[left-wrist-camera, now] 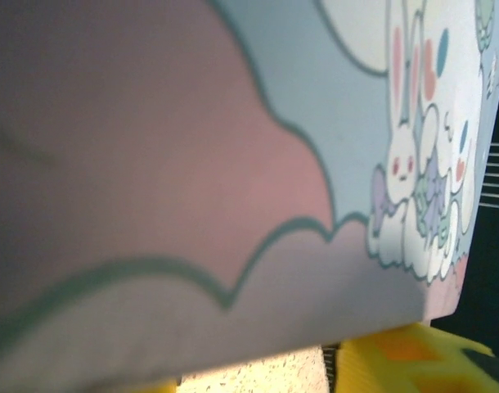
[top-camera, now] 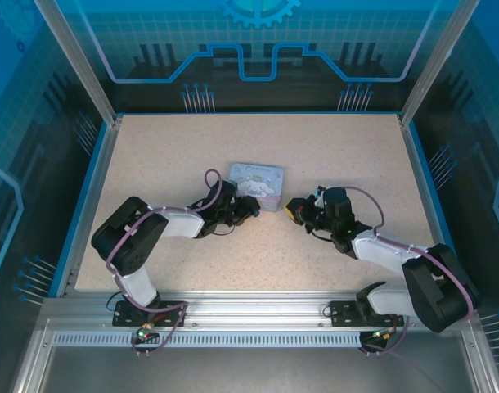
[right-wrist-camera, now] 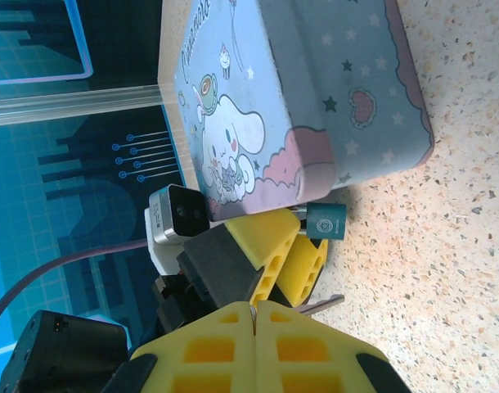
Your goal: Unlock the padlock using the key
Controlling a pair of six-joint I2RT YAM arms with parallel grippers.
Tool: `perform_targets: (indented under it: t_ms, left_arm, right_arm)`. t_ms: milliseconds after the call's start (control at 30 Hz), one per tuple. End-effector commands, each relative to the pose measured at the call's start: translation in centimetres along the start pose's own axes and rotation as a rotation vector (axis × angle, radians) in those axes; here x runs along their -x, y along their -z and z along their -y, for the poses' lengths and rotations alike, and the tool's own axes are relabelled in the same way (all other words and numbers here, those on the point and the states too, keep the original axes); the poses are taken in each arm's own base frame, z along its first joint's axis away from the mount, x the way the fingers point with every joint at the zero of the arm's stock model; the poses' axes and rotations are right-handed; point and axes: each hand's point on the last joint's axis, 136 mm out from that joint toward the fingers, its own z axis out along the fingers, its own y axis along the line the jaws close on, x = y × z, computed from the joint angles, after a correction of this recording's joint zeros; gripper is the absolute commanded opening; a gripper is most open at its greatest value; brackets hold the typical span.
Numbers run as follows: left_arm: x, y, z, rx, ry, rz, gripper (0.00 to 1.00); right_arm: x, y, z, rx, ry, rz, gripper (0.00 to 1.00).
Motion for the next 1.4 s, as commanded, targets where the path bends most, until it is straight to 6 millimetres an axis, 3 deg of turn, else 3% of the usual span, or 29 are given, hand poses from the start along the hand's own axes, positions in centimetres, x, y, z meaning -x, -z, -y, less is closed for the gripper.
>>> perform_targets:
  t_ms: [0, 133, 333, 467, 700, 800, 900, 1100, 1367]
  left_arm:
    - [0.5, 0.3, 0.1, 0.016, -0.017, 0.009, 0.59]
    - [0.5, 1.8, -0.7, 0.048, -0.023, 0.01, 0.73]
    - [0.4, 5.1, -1.5, 0.082, -0.01, 0.01, 0.82]
    - [0.5, 7.1, 1.6, 0.014, 0.002, 0.003, 0.83]
    - [1.8, 8.5, 8.9, -0.227, 0.096, -0.003, 0.7]
    - [2.2, 8.8, 11.0, -0.299, 0.128, -0.001, 0.56]
    - [2.2, 8.9, 12.4, -0.341, 0.144, -0.001, 0.48]
    - [1.7, 8.3, 13.3, -0.36, 0.15, -0.005, 0.35]
    - [1.6, 7.6, 11.5, -0.298, 0.148, 0.02, 0.39]
  right_arm:
    - [0.2, 0.2, -0.3, -0.001, 0.024, 0.016, 0.0]
    - [0.1, 0.0, -0.6, 0.001, 0.032, 0.009, 0.0]
    - [0.1, -0.2, -1.9, 0.004, 0.05, 0.012, 0.0]
    - [0.3, -0.7, -2.7, -0.011, 0.042, 0.037, 0.0]
    - [0.6, -2.1, -4.0, -0.049, -0.034, 0.113, 0.0]
    - [0.7, -2.8, -4.3, -0.062, -0.071, 0.142, 0.0]
    - [0.8, -3.6, -4.3, -0.069, -0.101, 0.157, 0.0]
    - [0.4, -5.0, -5.5, -0.057, -0.113, 0.149, 0.0]
    - [0.3, -5.3, -5.8, -0.054, -0.11, 0.155, 0.0]
